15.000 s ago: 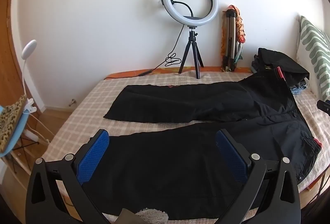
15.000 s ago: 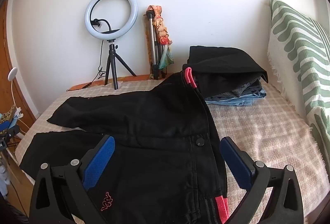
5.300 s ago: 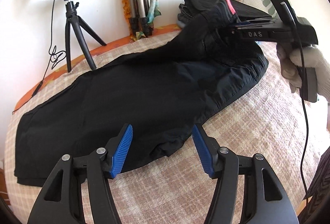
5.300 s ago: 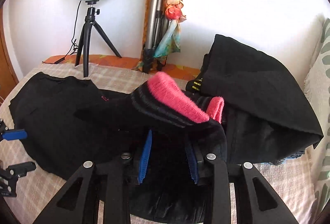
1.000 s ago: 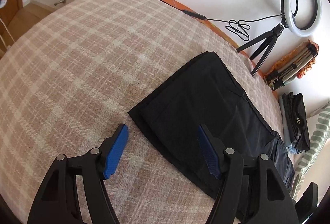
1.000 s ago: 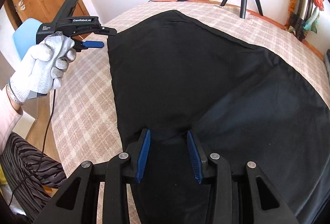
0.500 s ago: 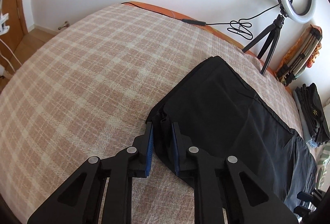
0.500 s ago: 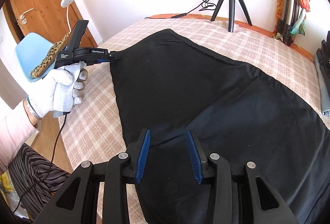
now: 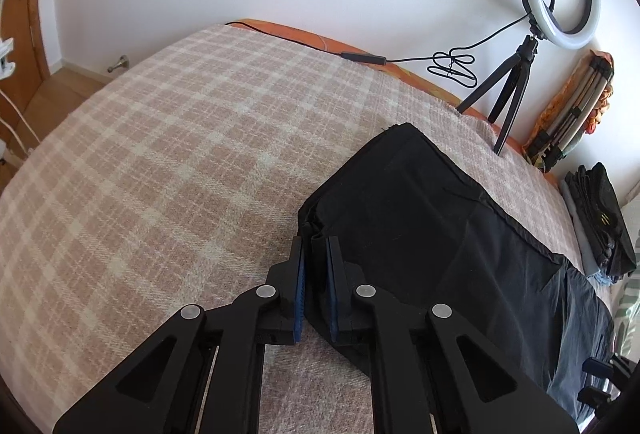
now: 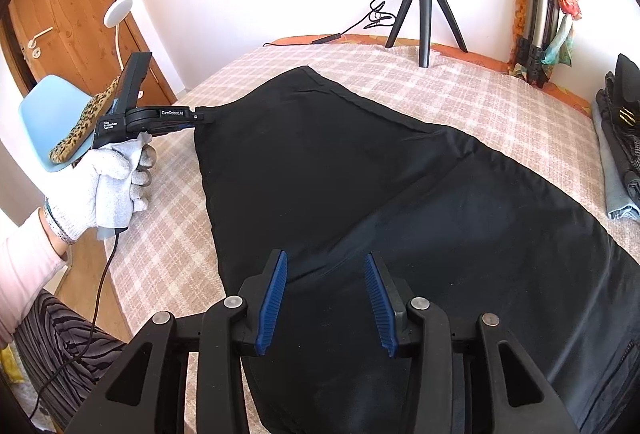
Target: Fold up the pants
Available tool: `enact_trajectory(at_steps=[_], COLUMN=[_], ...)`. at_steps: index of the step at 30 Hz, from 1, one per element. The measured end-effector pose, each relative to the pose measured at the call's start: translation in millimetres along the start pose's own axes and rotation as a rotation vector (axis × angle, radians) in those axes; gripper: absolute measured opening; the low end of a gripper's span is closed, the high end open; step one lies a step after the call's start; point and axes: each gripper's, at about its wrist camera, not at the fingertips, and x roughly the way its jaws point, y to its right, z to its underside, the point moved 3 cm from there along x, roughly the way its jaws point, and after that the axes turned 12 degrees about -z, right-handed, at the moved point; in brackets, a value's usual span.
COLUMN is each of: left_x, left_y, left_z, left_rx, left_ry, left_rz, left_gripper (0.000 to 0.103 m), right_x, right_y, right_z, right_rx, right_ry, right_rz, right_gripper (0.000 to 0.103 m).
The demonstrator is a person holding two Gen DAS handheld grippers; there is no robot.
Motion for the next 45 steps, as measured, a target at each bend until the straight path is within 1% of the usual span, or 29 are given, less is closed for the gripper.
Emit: enact_trajectory(at_steps=[1,5,7,11,14,18,21,24,27,29,32,36,38,40,41,42,43,44,45], left_x=[-3.4,-19.1,-28.7,-50.4,-66.8,-92.4,-106.9,-117.9,-123.1,-125.5,-126.8,-132.6,-138.8,-145.8,-149.3,-152.9,-156.1,-159.0,-160.9], left_y=[0.3,6.2,14.1,41.0,67.2,110.7,142.9,174.0,200.1,212.6,226.2,228.2,231.6,236.4,238.9,241.6,243.5,246.5,249.9], left_z=[-1.8,-8.2,-9.7,-9.6,-2.3,16.5,37.1,64.4,93.2,109.3,124.9,128.7,130.8,135.5,138.9,142.8,147.1,151.0,153.7], left_rx=[-0.003,-0.006,0.006,0.087,0.153,0.288,0.376,0.464,0.55,0.585,0.599,0.554,0.555,0.562,0.568,0.578,0.591,0.602,0.615], left_ry=[0.009,0.054,0.079,0.14,0.166,0.215,0.226,0.214,0.186,0.158,0.109,0.052,0.051,0.05,0.045,0.042,0.042,0.045,0.049], left_rz=[0.008,0.037,0.061,0.081,0.126,0.179,0.234,0.292,0.342,0.376,0.421,0.489,0.508,0.529,0.544,0.558,0.565,0.568,0.57], left_gripper=[0.008,0.007,0.007,0.007,0.007,0.007,0.007,0.007,0.007,0.007,0.007,0.007,0.007,0.007,0.007,0.007,0.007,0.007,0.007], right_x=[-1.9,-9.8,-15.3,-26.1,-32.3,-39.3,-41.8,-43.2,-39.7,-36.3,-26.0,-11.0,-6.3,-4.9,-6.5,-8.3,-10.8,-12.7,-15.2], right_y=[1.9,9.5,14.6,30.2,38.7,47.4,54.7,65.0,77.2,84.8,96.9,113.4,118.6,122.3,122.7,123.1,123.5,123.4,123.3], right_z=[-0.4,-3.7,-6.0,-11.5,-14.8,-19.6,-20.5,-21.1,-20.4,-18.8,-15.9,-9.3,-7.0,-8.3,-8.7,-9.6,-9.9,-9.9,-9.7], right_rx=[0.009,0.037,0.059,0.131,0.177,0.228,0.268,0.322,0.383,0.423,0.482,0.585,0.631,0.654,0.655,0.652,0.648,0.644,0.638], right_ry=[0.006,0.03,0.052,0.09,0.118,0.156,0.176,0.19,0.196,0.193,0.166,0.149,0.153,0.169,0.178,0.186,0.193,0.198,0.202], right_rz=[0.002,0.03,0.052,0.029,0.004,-0.031,-0.061,-0.116,-0.154,-0.186,-0.218,-0.278,-0.317,-0.337,-0.33,-0.318,-0.305,-0.291,-0.275], right_gripper=[0.057,0.066,0.077,0.079,0.079,0.079,0.079,0.079,0.079,0.079,0.079,0.079,0.077,0.07,0.067,0.059,0.047,0.042,0.034])
